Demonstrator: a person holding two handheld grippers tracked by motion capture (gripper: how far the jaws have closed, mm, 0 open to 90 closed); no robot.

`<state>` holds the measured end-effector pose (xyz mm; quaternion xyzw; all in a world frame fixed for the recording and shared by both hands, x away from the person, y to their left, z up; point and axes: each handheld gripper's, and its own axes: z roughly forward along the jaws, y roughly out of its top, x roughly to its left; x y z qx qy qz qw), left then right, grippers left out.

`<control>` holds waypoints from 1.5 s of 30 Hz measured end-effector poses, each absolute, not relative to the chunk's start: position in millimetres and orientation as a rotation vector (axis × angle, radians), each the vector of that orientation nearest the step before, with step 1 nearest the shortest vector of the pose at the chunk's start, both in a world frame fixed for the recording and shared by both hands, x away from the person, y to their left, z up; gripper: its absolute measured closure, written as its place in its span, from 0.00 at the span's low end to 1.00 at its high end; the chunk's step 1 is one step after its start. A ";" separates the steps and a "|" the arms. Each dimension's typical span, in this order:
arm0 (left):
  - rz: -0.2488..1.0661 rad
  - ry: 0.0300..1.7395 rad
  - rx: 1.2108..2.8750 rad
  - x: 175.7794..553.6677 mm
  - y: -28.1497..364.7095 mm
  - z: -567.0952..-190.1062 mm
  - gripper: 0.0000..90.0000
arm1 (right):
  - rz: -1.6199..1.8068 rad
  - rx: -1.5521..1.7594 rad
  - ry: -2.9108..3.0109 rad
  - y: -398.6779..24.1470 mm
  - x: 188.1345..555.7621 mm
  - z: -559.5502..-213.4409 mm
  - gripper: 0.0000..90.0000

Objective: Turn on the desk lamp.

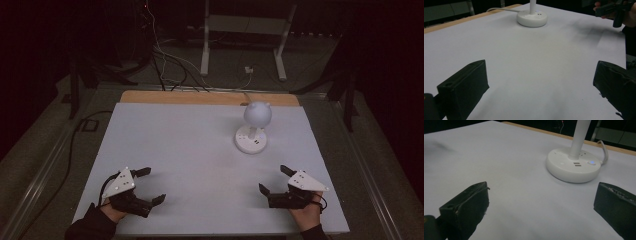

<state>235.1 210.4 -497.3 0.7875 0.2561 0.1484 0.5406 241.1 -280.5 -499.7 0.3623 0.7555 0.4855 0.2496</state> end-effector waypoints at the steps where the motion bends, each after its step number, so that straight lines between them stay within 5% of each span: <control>1: 0.347 0.606 1.869 235.0 210.1 -497.3 0.00 | 1.313 0.979 2.062 -280.1 241.2 -499.9 0.00; 45: 0.307 0.587 1.852 235.0 210.3 -497.1 0.00 | 1.299 1.041 2.079 -276.9 244.1 -493.8 0.00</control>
